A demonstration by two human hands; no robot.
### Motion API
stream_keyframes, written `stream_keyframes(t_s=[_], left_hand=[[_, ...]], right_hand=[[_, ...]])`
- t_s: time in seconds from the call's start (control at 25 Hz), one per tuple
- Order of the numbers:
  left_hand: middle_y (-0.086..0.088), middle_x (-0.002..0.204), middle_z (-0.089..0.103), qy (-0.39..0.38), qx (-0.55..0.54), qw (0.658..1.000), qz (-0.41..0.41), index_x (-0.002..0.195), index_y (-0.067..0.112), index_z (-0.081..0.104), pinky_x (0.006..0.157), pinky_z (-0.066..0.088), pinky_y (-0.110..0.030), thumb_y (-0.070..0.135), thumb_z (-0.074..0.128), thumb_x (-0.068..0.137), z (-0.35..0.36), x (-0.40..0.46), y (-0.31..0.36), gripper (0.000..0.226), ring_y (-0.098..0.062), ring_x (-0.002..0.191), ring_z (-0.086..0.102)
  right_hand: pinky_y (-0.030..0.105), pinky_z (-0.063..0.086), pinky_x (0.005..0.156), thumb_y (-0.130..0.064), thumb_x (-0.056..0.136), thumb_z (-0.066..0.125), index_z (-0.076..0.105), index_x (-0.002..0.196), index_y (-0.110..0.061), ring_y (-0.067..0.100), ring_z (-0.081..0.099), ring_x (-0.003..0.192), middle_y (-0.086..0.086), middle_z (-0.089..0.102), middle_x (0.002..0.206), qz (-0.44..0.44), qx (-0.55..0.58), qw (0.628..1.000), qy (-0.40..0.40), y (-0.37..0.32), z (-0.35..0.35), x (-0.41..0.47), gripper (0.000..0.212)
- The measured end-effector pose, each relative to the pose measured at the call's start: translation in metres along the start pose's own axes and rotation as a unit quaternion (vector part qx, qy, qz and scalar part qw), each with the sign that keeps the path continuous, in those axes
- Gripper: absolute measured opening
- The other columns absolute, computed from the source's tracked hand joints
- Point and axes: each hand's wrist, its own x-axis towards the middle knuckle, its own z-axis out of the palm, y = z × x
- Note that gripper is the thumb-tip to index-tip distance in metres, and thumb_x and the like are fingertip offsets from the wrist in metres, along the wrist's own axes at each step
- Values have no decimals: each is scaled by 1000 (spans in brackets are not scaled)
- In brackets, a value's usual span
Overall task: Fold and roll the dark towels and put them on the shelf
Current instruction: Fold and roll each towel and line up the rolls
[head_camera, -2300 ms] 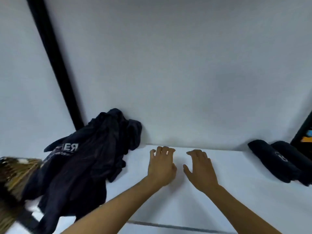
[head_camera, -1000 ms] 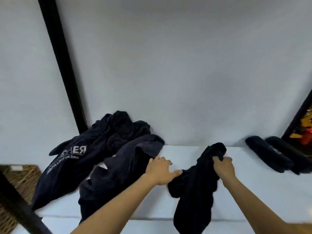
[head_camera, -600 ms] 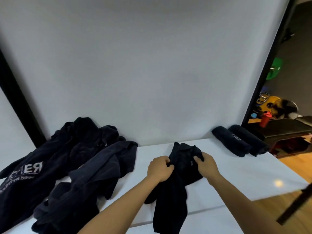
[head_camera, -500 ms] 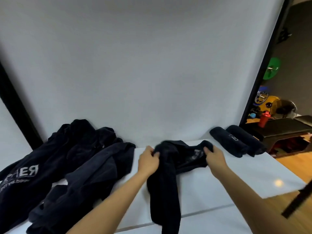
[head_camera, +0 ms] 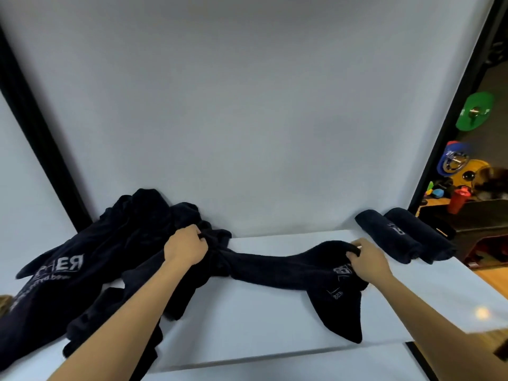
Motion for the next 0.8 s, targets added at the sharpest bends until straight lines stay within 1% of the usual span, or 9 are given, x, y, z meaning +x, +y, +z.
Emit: stream_keyframes(t_s=[0.08,0.16,0.2,0.28,0.4,0.52,0.64,0.72,0.8], left_hand=[[-9,120,58,88,85,991,49,122,16,56,86,45,-37,36,60,89,13,-7,8,39,-28,111,50],[-5,117,60,166,92,967,173,116,17,61,91,42,-39,44,63,84,18,-11,30,42,-28,112,49],[-2,119,61,142,69,957,241,117,19,62,94,40,-38,49,62,83,22,-13,43,45,-26,115,48],[1,132,55,-17,45,949,310,130,23,57,104,33,-37,60,58,84,36,-18,68,59,-23,127,43],[-5,135,53,-210,137,930,267,136,22,51,99,39,-37,67,56,84,60,-23,85,69,-26,122,49],[-8,119,61,-227,132,929,261,120,15,59,85,46,-35,64,53,88,71,-37,103,59,-27,106,57],[-3,122,62,-294,15,925,240,125,16,58,91,48,-35,61,61,85,81,-61,128,60,-24,110,58],[-2,120,62,-287,-39,936,202,125,15,55,90,48,-32,55,67,83,85,-69,135,59,-23,112,59],[-2,101,65,-288,-98,938,164,104,14,62,78,47,-27,46,74,80,92,-66,132,43,-22,102,64]], right_hand=[[42,44,91,-26,87,67,54,125,-12,31,53,113,12,59,121,-40,-124,989,68,-6,13,-10,42],[44,44,86,-28,82,70,62,118,-14,31,54,106,9,61,113,-165,-191,951,178,-24,20,-26,40],[41,45,82,-32,82,68,64,115,-16,27,57,99,5,63,106,-233,-176,942,164,-36,24,-39,36],[34,47,77,-43,88,59,58,118,-22,20,60,93,-3,63,102,-301,-142,943,13,-53,36,-65,37],[33,46,78,-32,96,48,42,138,-23,20,60,98,0,59,115,-299,-280,907,-101,-42,61,-81,43],[33,38,95,-8,95,45,40,141,-25,21,54,112,1,54,125,-250,-346,903,-46,-25,53,-49,50],[43,24,110,-11,93,50,30,149,-30,24,34,137,2,35,152,-204,-395,894,-55,-15,36,-24,62],[41,28,107,-20,96,49,34,146,-27,24,37,133,4,38,148,-181,-378,908,-25,-13,39,-31,54],[33,40,93,-30,98,47,47,128,-20,21,52,112,3,54,128,-123,-292,948,-5,-15,49,-44,32]])
